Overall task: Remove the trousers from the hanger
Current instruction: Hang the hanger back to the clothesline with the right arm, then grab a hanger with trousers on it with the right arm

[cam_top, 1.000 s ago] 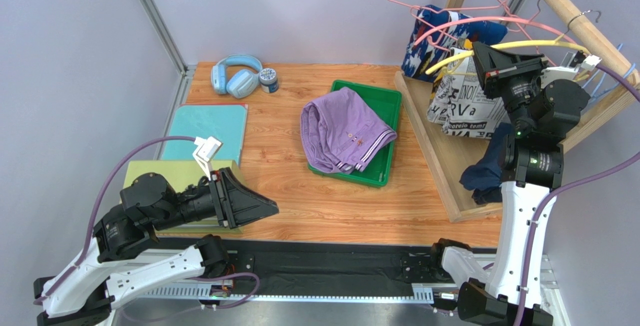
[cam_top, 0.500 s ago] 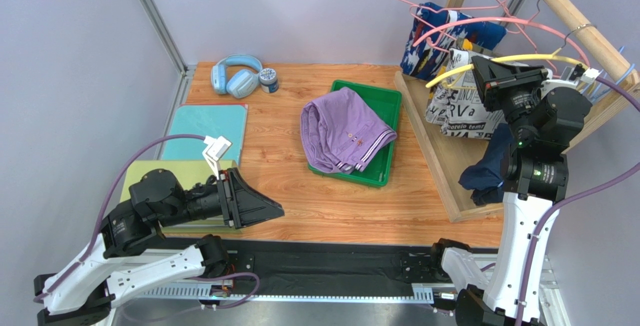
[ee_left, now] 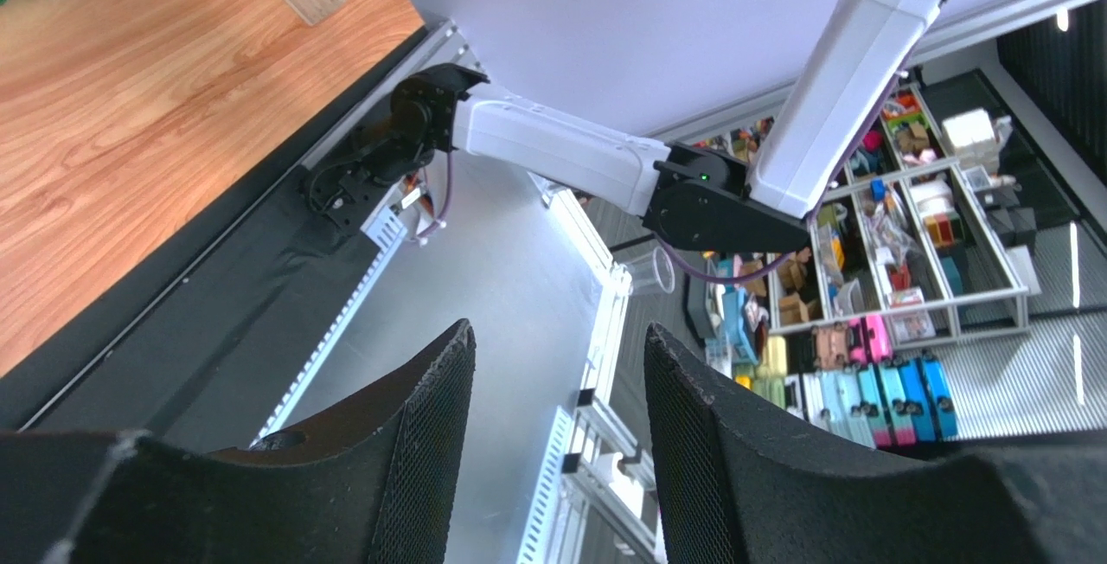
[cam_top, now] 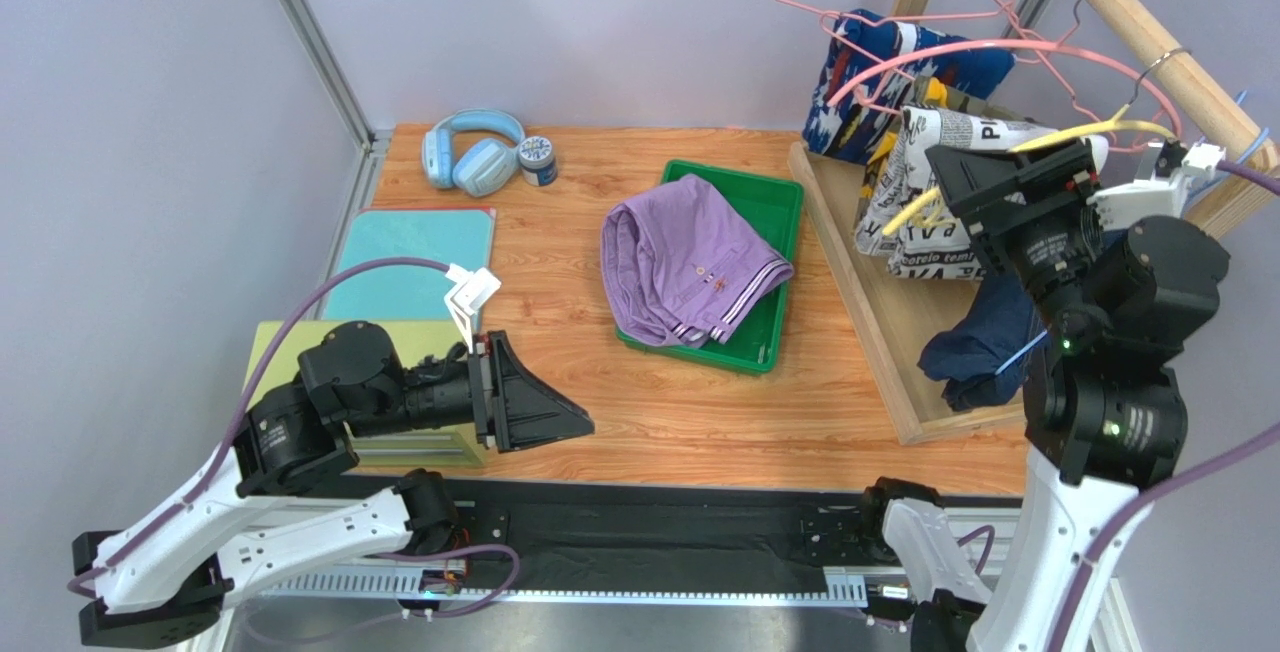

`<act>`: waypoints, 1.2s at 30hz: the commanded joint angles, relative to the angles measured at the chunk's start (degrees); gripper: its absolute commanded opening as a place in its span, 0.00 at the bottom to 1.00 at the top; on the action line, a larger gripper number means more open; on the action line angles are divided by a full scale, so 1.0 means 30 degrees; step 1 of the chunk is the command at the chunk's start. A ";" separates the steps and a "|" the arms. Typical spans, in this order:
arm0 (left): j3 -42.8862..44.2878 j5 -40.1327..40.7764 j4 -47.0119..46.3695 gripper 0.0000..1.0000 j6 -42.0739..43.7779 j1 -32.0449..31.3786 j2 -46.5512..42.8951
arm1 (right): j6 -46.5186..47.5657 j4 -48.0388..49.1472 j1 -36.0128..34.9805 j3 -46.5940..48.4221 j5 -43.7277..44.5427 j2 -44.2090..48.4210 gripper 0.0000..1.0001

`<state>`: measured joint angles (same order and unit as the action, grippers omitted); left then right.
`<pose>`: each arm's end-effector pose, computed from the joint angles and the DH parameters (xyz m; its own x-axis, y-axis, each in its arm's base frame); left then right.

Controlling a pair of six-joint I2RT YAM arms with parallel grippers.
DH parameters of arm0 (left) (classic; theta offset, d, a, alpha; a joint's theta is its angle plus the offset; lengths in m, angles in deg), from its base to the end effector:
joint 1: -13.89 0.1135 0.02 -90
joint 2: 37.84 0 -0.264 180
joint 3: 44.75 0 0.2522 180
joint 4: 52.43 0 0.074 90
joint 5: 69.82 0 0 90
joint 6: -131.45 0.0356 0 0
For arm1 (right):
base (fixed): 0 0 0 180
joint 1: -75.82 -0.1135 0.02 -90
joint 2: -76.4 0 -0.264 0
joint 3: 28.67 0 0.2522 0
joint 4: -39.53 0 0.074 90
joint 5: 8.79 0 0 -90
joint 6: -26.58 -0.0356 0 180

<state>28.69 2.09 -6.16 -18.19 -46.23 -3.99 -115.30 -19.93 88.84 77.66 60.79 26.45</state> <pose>0.0413 -0.0941 0.4087 -0.8730 -0.1269 -0.4708 0.4442 0.1912 -0.8753 0.0973 -0.0097 0.5198 -0.1333 0.7876 -0.6017 -0.0380 0.6026 0.7972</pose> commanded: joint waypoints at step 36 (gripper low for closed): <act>0.1816 -0.0358 -0.3367 0.56 0.1305 -0.3516 0.4040 | 1.0673 -0.9701 -0.0589 0.6108 1.2439 0.1155 0.53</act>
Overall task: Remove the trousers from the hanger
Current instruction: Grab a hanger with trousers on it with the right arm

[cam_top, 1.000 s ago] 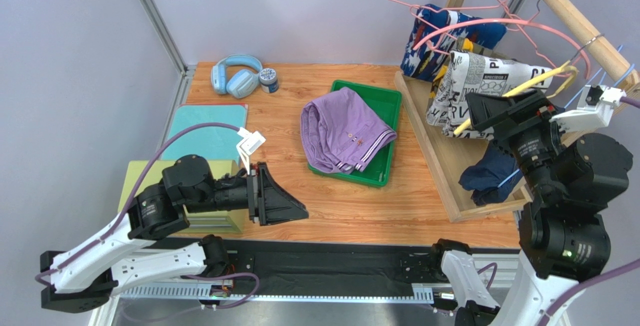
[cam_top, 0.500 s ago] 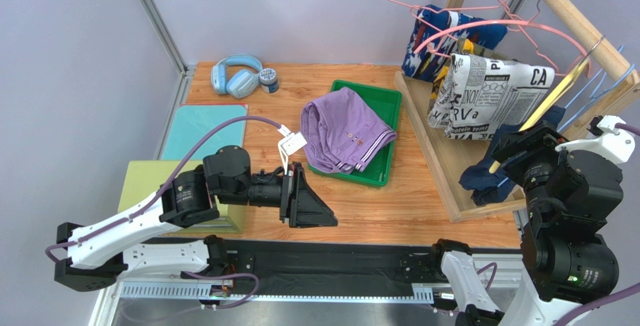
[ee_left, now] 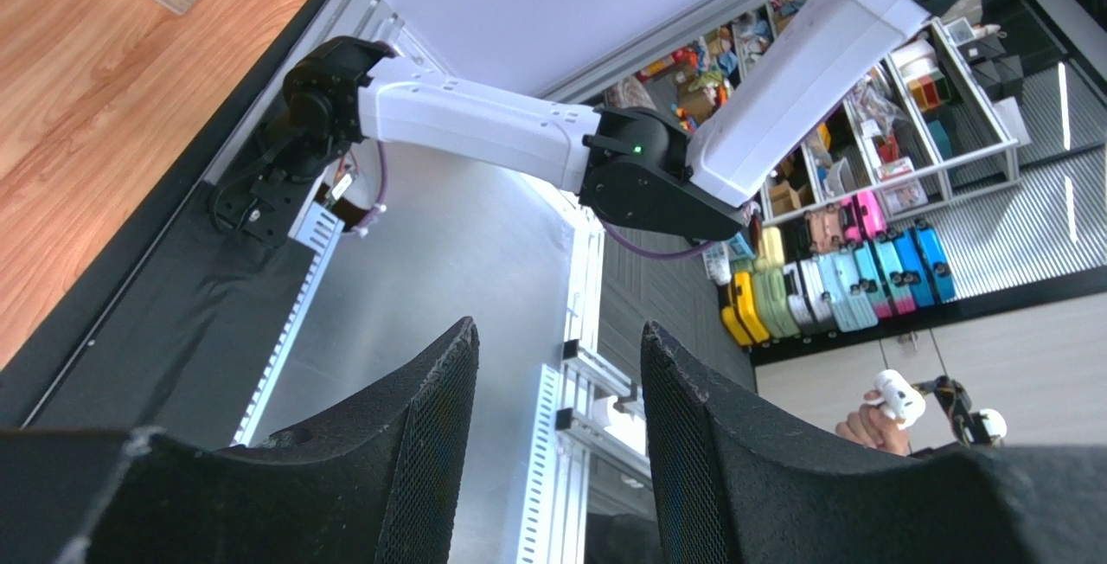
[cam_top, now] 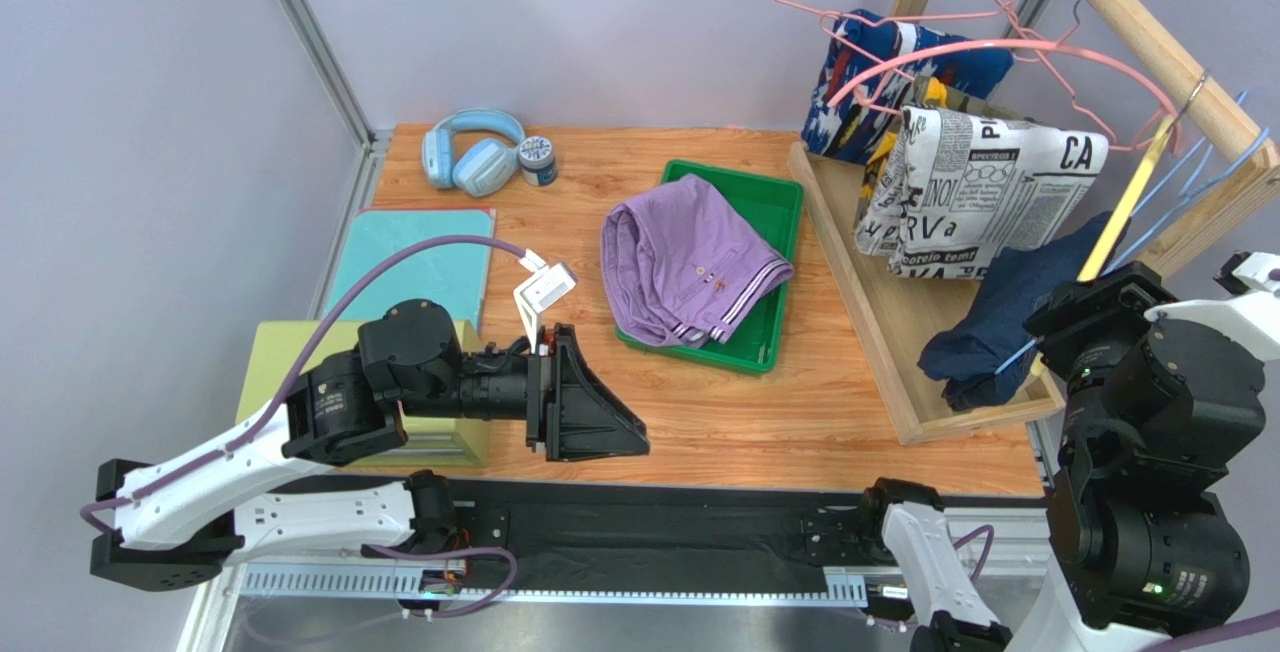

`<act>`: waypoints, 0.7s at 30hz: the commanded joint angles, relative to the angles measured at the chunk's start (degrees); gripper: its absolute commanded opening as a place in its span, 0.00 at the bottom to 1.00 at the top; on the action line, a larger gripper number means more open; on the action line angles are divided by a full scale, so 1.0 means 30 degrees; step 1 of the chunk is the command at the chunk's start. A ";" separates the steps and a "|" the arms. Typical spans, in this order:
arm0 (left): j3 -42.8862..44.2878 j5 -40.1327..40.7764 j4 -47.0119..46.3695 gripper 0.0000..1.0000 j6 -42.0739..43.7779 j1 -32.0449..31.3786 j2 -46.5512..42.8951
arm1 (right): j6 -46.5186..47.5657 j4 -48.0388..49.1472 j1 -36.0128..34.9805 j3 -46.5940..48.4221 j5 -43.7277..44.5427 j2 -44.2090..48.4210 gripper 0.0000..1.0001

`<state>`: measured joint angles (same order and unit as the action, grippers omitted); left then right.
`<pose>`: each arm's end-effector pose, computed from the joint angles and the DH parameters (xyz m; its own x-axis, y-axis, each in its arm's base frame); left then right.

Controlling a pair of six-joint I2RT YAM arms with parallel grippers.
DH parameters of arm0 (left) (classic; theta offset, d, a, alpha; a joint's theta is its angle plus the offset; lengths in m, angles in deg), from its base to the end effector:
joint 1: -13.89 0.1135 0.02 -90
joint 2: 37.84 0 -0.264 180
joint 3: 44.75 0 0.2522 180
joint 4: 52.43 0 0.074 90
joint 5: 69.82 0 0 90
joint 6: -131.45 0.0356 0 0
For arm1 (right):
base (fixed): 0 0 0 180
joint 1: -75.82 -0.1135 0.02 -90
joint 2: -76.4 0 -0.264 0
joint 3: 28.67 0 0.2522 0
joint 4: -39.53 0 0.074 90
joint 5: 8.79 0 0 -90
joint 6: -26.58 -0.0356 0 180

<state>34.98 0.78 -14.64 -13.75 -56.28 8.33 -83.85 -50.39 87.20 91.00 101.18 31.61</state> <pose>0.0413 -0.1495 0.4354 -0.8352 0.0327 -0.5490 0.5500 0.0617 -0.8329 -0.0002 -0.0124 0.5151 -0.0608 0.3469 -0.9359 0.5656 0.7846 0.2541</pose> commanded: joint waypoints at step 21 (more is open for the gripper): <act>-0.0927 0.0226 0.0778 0.56 0.0119 -0.0193 -0.1211 | 0.1007 0.1508 -0.0042 -0.1635 0.3772 -0.1270 0.41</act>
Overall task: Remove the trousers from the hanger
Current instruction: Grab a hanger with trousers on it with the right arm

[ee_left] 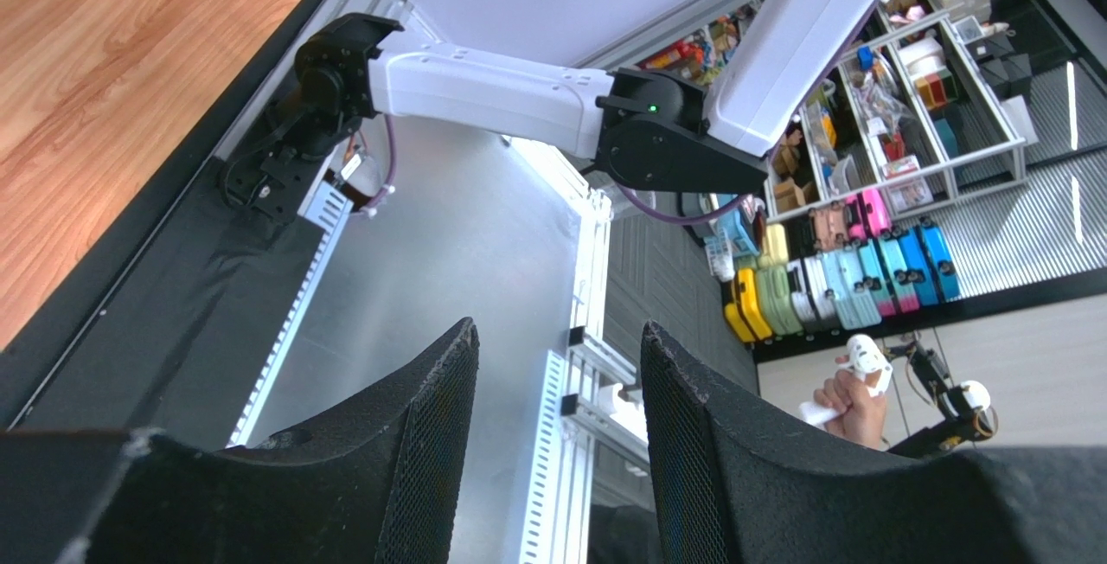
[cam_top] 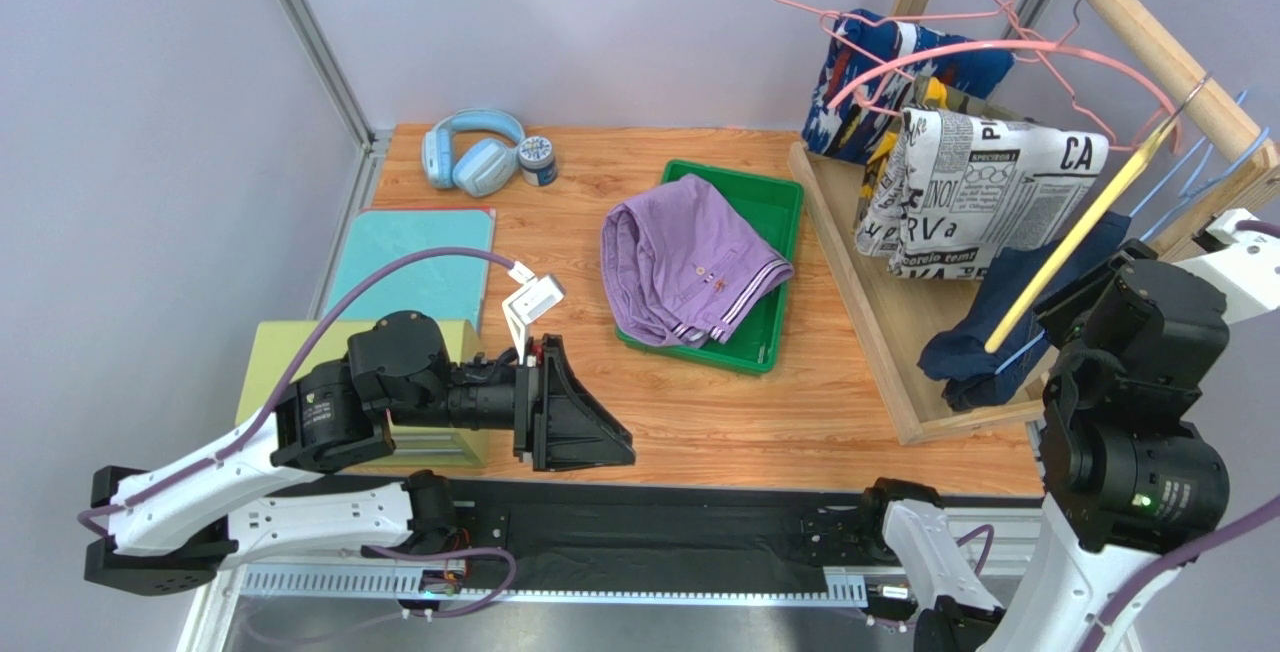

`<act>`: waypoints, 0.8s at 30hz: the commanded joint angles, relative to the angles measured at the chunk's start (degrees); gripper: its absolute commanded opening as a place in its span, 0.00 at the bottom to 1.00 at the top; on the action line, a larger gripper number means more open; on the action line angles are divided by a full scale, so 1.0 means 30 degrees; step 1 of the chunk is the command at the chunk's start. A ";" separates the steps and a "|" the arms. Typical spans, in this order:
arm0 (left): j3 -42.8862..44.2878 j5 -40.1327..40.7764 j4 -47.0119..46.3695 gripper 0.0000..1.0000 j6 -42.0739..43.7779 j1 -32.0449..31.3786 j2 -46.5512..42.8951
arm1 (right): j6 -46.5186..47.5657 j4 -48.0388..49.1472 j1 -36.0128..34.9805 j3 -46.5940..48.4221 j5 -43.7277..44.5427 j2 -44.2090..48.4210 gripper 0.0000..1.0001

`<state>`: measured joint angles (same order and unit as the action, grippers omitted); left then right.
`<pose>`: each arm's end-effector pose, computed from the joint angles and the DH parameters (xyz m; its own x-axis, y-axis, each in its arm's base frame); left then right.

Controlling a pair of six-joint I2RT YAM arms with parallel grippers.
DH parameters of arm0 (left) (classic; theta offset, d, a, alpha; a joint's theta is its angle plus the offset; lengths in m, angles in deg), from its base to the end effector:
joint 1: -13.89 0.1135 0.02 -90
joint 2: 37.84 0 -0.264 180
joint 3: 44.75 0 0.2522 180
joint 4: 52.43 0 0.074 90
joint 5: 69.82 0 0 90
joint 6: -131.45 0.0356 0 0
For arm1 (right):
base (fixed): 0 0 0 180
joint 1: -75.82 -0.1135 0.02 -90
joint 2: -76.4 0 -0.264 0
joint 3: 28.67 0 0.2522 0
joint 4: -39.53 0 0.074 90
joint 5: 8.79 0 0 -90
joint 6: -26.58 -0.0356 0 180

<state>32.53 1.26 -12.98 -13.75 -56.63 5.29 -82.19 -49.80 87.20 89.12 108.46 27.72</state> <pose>0.0369 -0.1389 0.4256 -0.8383 0.0406 -0.5437 0.5451 0.0778 -0.8347 0.0309 -0.0228 0.5109 -0.1288 0.3177 -0.9394 0.6739 0.7230 0.1521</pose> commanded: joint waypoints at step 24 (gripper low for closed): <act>-0.0170 0.0271 0.0166 0.56 -0.0028 -0.0077 0.0007 | 0.1333 0.4594 0.0046 -0.4733 0.0030 -0.0383 0.31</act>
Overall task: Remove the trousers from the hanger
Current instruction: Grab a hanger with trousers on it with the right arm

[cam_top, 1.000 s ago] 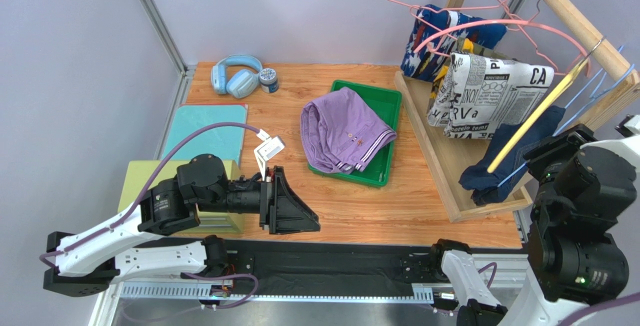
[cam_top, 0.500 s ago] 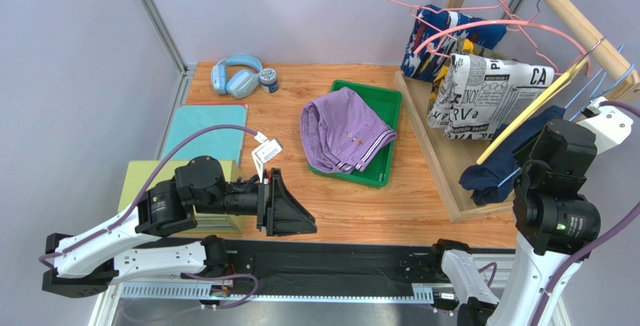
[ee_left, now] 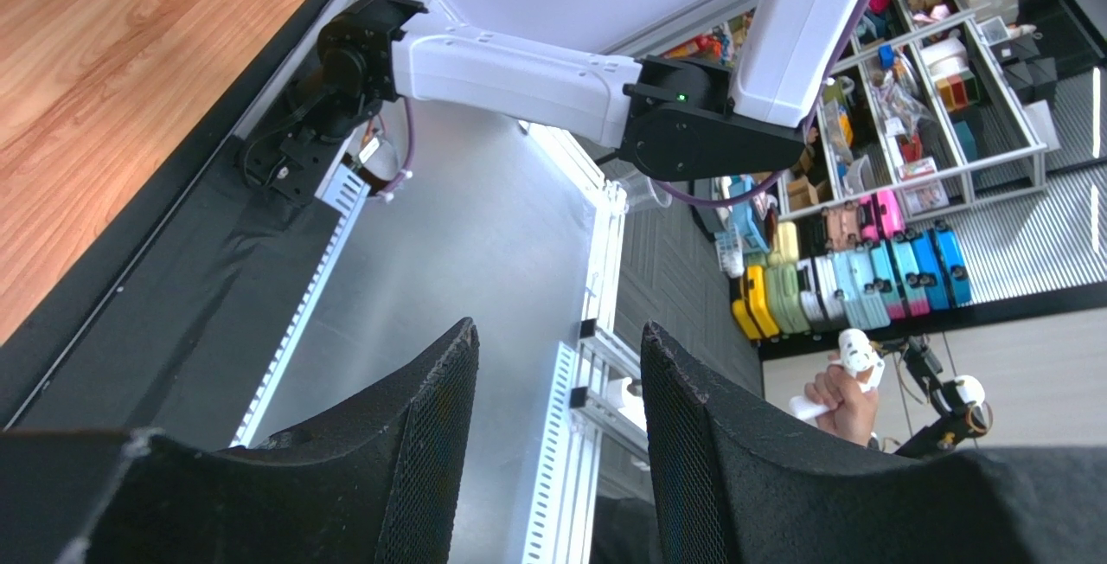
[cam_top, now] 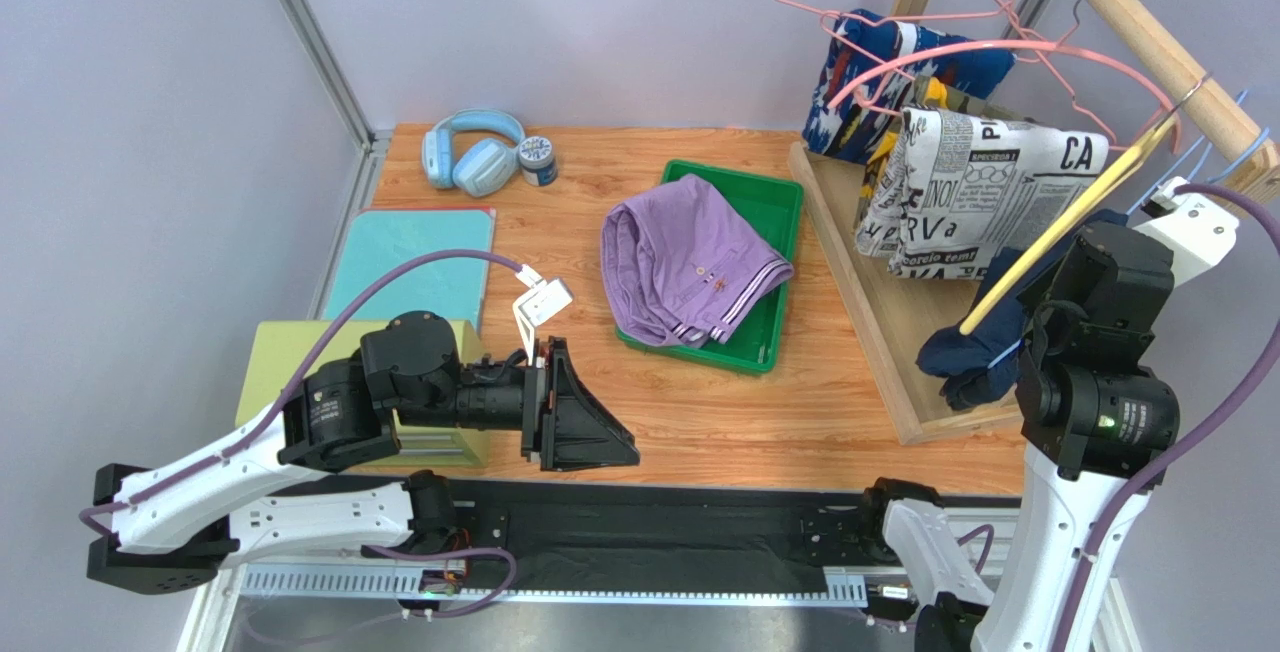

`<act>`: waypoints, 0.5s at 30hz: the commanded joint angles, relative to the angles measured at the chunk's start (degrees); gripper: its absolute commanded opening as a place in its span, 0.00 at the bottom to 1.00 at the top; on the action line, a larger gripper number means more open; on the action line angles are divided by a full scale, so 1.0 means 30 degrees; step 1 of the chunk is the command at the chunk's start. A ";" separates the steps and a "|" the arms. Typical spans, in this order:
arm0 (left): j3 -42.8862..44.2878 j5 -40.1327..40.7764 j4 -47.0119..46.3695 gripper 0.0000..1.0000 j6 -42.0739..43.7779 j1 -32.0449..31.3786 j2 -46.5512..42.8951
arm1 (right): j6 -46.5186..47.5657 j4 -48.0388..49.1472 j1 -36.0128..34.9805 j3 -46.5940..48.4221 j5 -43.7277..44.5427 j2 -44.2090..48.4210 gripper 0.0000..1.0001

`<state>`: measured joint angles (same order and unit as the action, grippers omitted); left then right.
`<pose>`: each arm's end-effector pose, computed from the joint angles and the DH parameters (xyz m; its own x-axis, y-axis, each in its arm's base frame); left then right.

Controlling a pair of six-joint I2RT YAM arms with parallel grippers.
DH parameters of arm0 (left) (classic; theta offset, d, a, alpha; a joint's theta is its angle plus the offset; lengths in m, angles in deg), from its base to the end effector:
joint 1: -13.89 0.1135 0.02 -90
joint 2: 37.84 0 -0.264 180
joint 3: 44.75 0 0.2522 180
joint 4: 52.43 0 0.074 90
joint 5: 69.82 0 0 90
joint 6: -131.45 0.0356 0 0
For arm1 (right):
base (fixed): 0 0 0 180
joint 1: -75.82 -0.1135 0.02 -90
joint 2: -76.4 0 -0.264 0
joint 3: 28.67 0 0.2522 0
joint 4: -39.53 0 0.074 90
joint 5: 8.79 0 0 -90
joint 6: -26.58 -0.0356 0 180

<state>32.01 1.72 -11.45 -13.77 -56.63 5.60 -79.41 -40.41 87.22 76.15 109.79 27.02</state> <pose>0.0380 -0.1413 0.4192 -0.8458 0.0549 -0.5307 0.5333 0.1149 -0.8381 0.0819 -0.0339 0.4779 -0.2254 0.2922 -0.9294 0.6891 0.7222 0.0600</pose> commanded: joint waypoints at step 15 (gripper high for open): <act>0.0151 0.0264 -0.0198 0.56 -0.0079 -0.0077 0.0109 | 0.1726 0.5063 0.0244 -0.1499 -0.1205 0.0494 0.08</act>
<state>32.01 2.33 -11.25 -13.84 -56.63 5.62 -76.05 -32.76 87.66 71.50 106.75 26.86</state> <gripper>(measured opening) 0.555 0.165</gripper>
